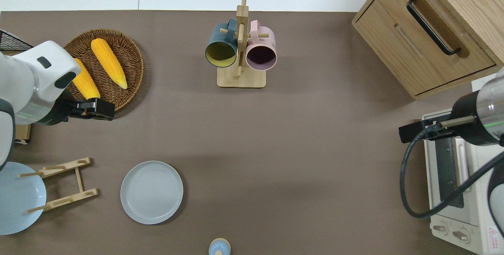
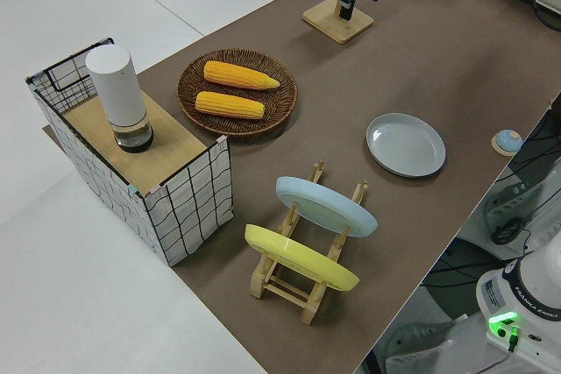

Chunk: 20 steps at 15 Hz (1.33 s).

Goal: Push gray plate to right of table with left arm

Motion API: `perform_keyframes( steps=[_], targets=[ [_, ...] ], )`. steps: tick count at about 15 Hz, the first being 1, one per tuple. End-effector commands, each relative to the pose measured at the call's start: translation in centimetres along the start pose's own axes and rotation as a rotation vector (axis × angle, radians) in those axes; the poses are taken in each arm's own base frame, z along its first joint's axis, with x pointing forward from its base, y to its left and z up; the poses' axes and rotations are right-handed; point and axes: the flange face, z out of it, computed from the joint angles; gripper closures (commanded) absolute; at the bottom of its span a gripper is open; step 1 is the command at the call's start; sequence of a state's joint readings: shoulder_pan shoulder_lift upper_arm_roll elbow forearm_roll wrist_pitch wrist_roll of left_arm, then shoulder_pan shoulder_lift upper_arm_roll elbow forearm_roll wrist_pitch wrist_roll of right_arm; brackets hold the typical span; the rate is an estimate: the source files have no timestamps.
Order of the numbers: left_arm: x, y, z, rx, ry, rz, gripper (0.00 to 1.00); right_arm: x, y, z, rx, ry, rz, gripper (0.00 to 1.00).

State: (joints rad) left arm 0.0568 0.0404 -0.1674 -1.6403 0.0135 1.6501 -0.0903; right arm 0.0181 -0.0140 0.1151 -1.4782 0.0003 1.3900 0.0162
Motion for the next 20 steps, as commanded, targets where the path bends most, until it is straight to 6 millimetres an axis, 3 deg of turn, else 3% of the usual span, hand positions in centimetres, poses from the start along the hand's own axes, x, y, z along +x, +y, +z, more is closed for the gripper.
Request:
perform_keyframes(
  steps=[1,15,20],
  targets=[
    [0.3,-0.2,-0.1,0.013,0.003,0.002,0.0,-0.3,0.1,-0.4,0.004,-0.004,0.015,0.017],
    [-0.1,-0.9,0.2,0.009,-0.015,-0.009,0.0,-0.3,0.1,-0.4,0.005,-0.004,0.015,0.017],
    [-2.7,-1.4,1.3,0.019,-0.017,-0.009,0.0,-0.3,0.1,-0.4,0.005,-0.004,0.015,0.017]
  ],
)
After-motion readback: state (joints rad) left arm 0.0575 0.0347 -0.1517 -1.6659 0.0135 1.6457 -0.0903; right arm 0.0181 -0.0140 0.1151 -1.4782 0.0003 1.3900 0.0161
